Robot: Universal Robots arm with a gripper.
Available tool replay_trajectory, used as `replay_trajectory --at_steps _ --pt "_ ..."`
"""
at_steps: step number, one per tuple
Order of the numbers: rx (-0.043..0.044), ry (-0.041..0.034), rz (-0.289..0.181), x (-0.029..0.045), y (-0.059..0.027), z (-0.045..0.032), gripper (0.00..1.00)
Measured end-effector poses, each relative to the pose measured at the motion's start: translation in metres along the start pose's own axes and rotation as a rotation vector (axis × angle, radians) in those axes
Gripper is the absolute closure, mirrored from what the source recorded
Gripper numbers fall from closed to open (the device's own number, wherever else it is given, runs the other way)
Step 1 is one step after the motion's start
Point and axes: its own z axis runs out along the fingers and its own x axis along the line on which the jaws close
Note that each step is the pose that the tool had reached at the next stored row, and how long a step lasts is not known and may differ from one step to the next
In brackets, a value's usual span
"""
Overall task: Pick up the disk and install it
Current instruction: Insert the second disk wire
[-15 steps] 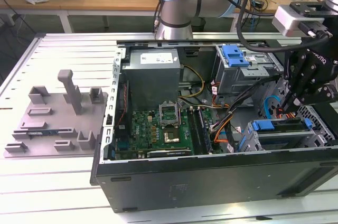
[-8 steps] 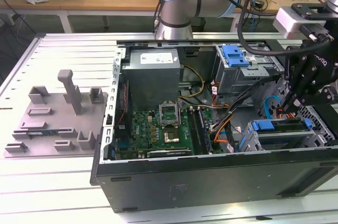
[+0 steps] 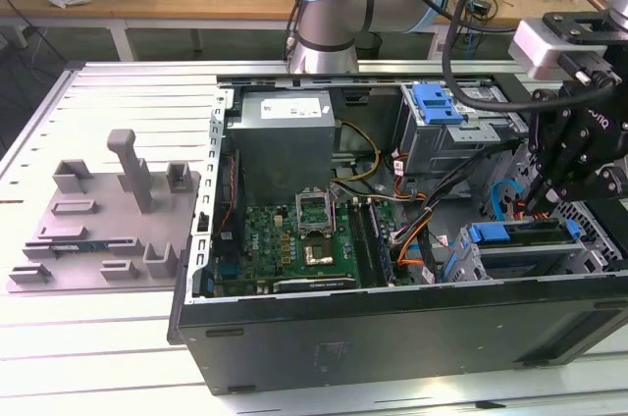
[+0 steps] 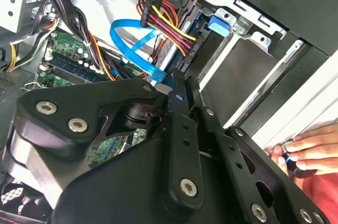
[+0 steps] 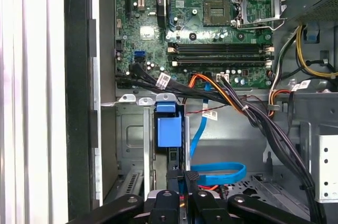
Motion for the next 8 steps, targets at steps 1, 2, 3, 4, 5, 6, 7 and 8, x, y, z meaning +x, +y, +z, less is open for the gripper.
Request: replay_trajectory --at_steps 1,2,3,4,5,6,7,8 --pt "0.0000 -0.0003 0.000 0.0006 0.0000 0.0004 0.84" --pt "0.0001 -0.0010 0.000 0.0017 -0.0001 0.0011 0.84" --pt "0.0001 -0.0015 0.000 0.0025 -0.0001 0.0014 0.84" --pt "0.0001 -0.0022 0.000 0.0033 -0.0001 0.0017 0.84" --pt "0.0001 -0.0032 0.000 0.0043 -0.0003 0.0020 0.84" --pt "0.0000 -0.0038 0.000 0.0046 -0.0006 0.0022 0.84" --pt "0.0000 -0.0042 0.000 0.0049 -0.0009 0.0024 0.84" --pt "0.0001 -0.0043 0.000 0.0048 -0.0012 0.0024 0.84"
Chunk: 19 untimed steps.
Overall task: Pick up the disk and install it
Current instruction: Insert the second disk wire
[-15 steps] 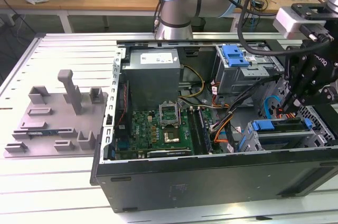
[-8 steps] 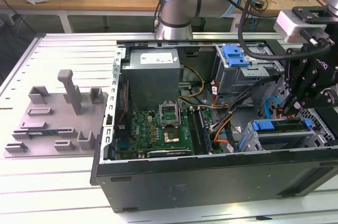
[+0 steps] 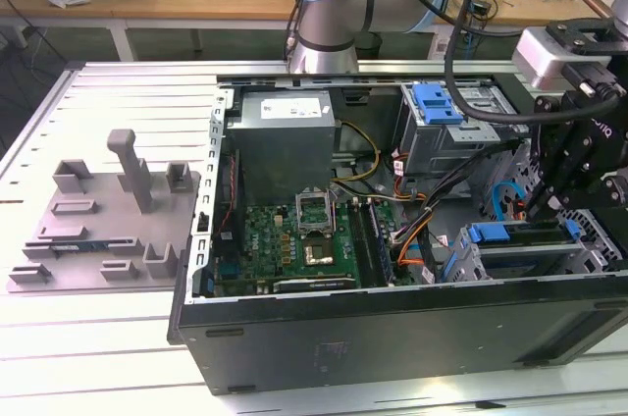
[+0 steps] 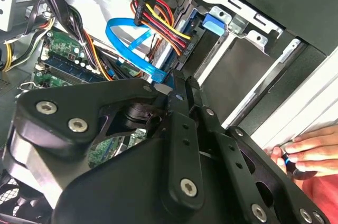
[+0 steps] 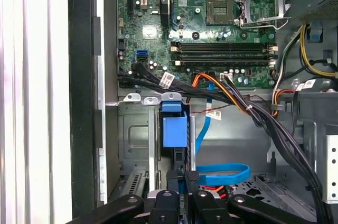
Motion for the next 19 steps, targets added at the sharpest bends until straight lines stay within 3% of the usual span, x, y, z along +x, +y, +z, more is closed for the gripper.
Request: replay_trajectory --at_steps 19 --pt "0.0000 0.0001 0.000 -0.0029 -0.0017 0.0023 0.84"
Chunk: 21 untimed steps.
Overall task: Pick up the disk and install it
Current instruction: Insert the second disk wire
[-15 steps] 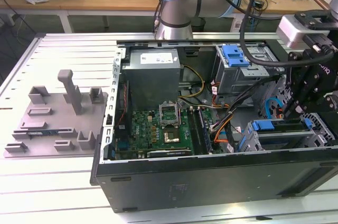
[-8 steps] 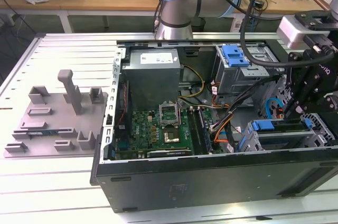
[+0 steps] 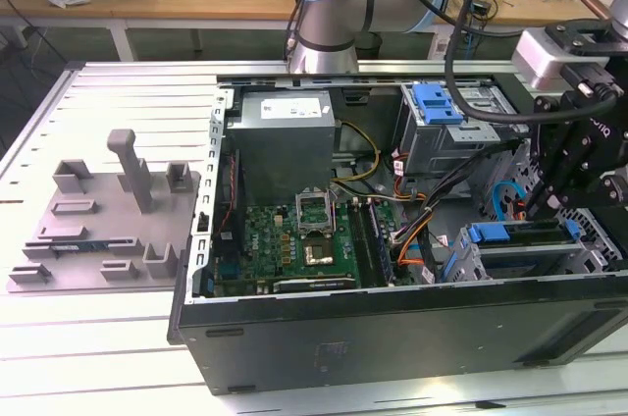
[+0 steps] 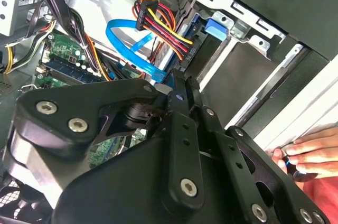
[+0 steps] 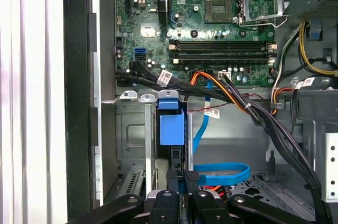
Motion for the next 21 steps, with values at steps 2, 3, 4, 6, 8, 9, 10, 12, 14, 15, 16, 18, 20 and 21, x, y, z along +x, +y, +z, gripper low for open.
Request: replay_trajectory --at_steps 2,3,4,6,8,9,10,12,14,15,16,18,20,21 --pt "0.0000 0.0002 0.000 -0.0001 -0.0001 0.0005 0.84" --pt "0.0000 0.0001 0.000 -0.0002 -0.0001 0.0007 0.84" --pt "0.0000 0.0001 0.000 -0.0003 -0.0002 0.0010 0.84" --pt "0.0000 0.0000 0.000 -0.0005 -0.0004 0.0014 0.84" --pt "0.0000 -0.0001 0.000 -0.0008 -0.0005 0.0016 0.84" --pt "0.0000 0.0000 0.000 -0.0010 -0.0006 0.0017 0.84" --pt "0.0000 0.0001 0.000 -0.0011 -0.0006 0.0017 0.84" --pt "0.0000 0.0000 0.000 -0.0012 -0.0007 0.0018 0.84" --pt "0.0000 0.0000 0.000 -0.0012 -0.0009 0.0019 0.84" --pt "0.0000 0.0000 0.000 -0.0011 -0.0010 0.0019 0.84" --pt "0.0000 0.0001 0.000 -0.0011 -0.0010 0.0019 0.84" --pt "0.0000 0.0001 0.000 -0.0011 -0.0010 0.0020 0.84" --pt "0.0000 -0.0001 0.000 -0.0012 -0.0010 0.0026 0.84" --pt "0.0000 -0.0001 0.000 -0.0012 -0.0010 0.0028 0.84"
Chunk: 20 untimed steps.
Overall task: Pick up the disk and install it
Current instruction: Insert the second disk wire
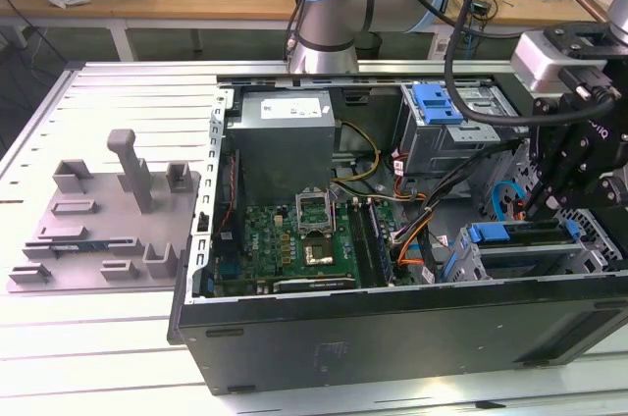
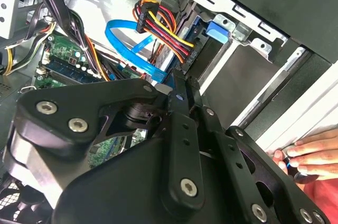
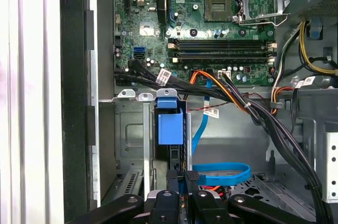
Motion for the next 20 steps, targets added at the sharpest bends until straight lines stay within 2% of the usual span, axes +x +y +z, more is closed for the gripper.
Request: replay_trajectory --at_steps 20 --pt "0.0000 0.0000 0.000 0.0000 -0.0006 0.0049 0.84"
